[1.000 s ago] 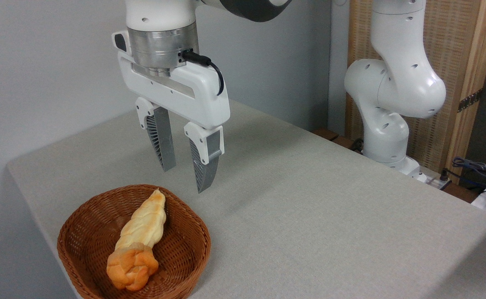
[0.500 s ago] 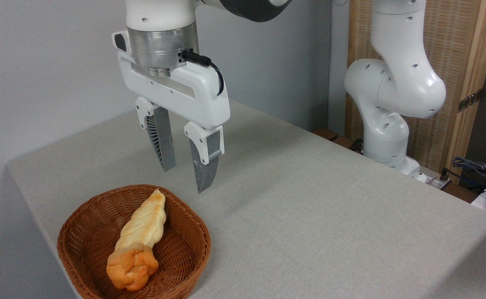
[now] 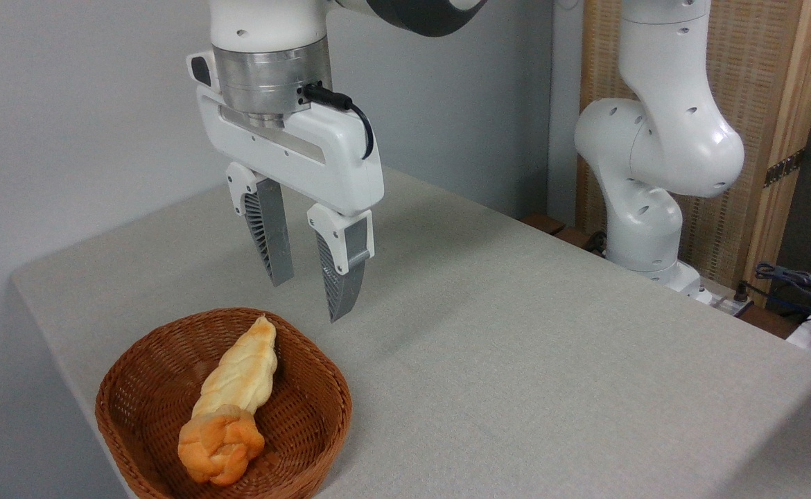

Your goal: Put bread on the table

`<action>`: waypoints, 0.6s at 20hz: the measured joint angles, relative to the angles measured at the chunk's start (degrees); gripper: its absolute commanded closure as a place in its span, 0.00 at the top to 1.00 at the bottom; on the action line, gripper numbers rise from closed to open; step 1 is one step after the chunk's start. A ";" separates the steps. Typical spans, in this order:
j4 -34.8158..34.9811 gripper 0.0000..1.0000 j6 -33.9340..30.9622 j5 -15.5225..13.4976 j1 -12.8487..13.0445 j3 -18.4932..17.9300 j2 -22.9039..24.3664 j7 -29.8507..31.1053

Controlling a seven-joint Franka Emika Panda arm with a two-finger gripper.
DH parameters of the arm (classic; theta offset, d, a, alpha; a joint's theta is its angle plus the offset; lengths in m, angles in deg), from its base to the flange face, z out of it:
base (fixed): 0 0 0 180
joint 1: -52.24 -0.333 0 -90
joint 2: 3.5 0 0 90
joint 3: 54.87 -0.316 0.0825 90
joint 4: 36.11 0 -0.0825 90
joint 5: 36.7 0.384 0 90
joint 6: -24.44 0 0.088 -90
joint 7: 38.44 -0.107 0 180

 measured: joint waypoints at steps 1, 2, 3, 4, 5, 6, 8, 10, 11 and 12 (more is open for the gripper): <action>0.00 1.00 0.00 0.00 0.00 0.00 0.00 0.00; 0.00 1.00 0.00 0.00 0.00 0.00 0.00 0.00; 0.00 1.00 0.00 0.00 0.00 0.00 0.00 -0.02; 0.00 1.00 0.00 0.00 0.00 0.00 0.00 -0.05; 0.00 1.00 0.00 0.00 0.01 0.00 0.00 -0.09; 0.00 1.00 0.00 0.00 0.03 0.02 -0.02 -0.12; 0.00 1.00 0.75 0.00 0.20 0.07 -0.15 -0.16; 0.02 1.00 4.11 0.00 0.54 0.23 -0.62 -0.17; 0.02 1.00 5.60 0.00 0.73 0.30 -1.05 -0.17; 0.04 1.00 7.20 0.00 0.91 0.34 -1.62 -0.17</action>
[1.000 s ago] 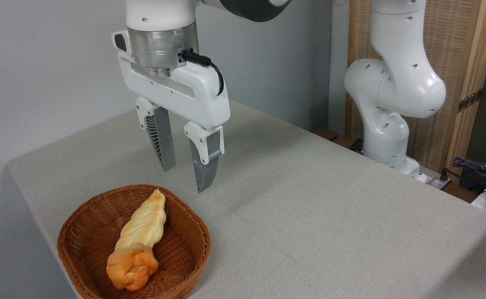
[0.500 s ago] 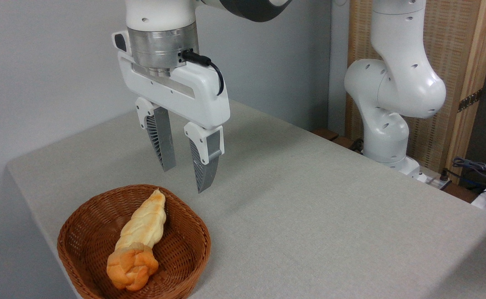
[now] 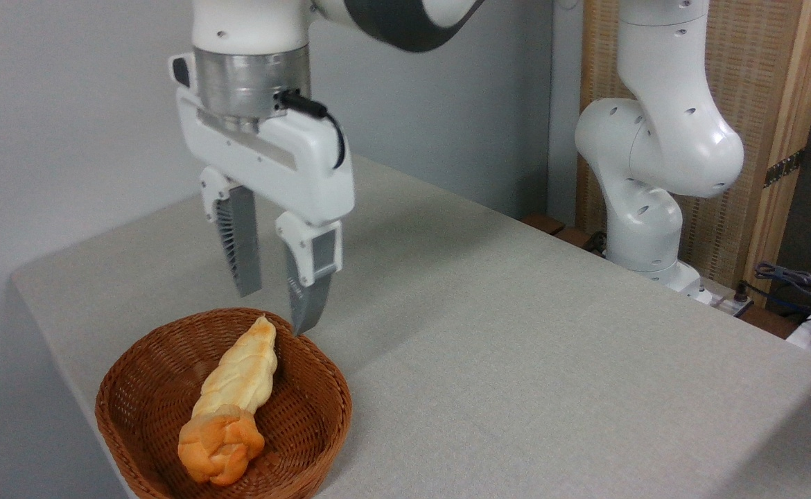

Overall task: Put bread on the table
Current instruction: 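Lower the open gripper into the basket around the round orange bun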

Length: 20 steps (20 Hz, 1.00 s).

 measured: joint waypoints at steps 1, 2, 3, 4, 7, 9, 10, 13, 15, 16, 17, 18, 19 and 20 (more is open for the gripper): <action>0.01 1.00 1.51 0.00 0.14 0.12 -0.64 -0.03; 0.02 1.00 2.81 0.00 0.20 0.42 -1.30 -0.04; 0.02 1.00 3.44 0.00 0.23 0.63 -1.71 -0.04; 0.02 1.00 4.13 0.00 0.29 0.87 -2.27 -0.04; 0.03 1.00 6.73 0.55 0.35 1.57 -4.15 -0.67; 0.04 1.00 8.26 3.08 0.36 2.21 -5.44 -2.25; 0.04 1.00 8.65 4.04 0.38 2.46 -5.89 -2.69; 0.07 1.00 11.46 8.39 0.45 4.04 -8.41 -3.79; 0.09 1.00 12.93 10.83 0.86 4.60 -10.38 -4.18; 0.09 1.00 13.60 12.32 1.36 4.67 -11.31 -4.24; 0.09 1.00 14.33 13.68 1.87 4.70 -12.20 -4.24; 0.09 1.00 15.00 14.52 2.21 4.72 -12.93 -4.24; 0.09 1.00 15.35 14.92 2.39 4.73 -13.50 -4.24; 0.09 1.00 15.58 15.14 2.49 4.73 -13.97 -4.25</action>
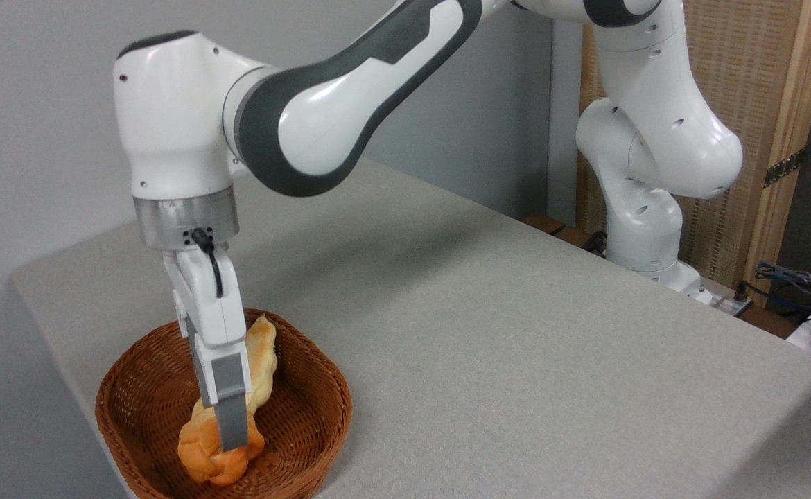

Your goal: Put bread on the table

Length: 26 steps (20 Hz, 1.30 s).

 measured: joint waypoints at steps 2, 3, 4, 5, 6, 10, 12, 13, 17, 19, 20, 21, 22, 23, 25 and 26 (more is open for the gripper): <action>0.00 0.88 0.99 0.87 0.17 0.01 -0.72 -0.10; 0.00 0.75 1.74 1.35 0.23 0.01 -1.05 -0.10; 0.00 0.59 2.33 1.71 0.28 0.01 -1.37 -0.10; 0.00 0.49 2.66 1.94 0.31 0.01 -1.58 -0.10; 0.00 0.40 2.88 2.02 0.32 0.01 -1.74 -0.10; -0.05 0.38 2.99 2.02 0.32 0.01 -1.80 -0.10; -0.10 0.38 3.00 2.02 0.32 0.01 -1.80 -0.10; -0.11 0.38 3.00 2.02 0.32 0.01 -1.80 -0.10; -0.11 0.38 3.00 2.02 0.33 0.01 -1.80 -0.10; -0.11 0.38 3.00 2.02 0.35 0.02 -1.80 -0.10; -0.11 0.38 3.00 2.02 0.35 0.02 -1.80 -0.10; -0.11 0.38 3.00 2.02 0.35 0.02 -1.80 -0.10; -0.13 0.38 3.00 2.02 0.35 0.02 -1.80 -0.10; -0.18 0.38 3.00 2.02 0.35 0.02 -1.79 -0.10; -0.42 0.38 3.02 1.88 0.35 0.02 -1.55 -0.06; -0.45 0.38 3.02 1.60 0.34 0.02 -1.37 0.02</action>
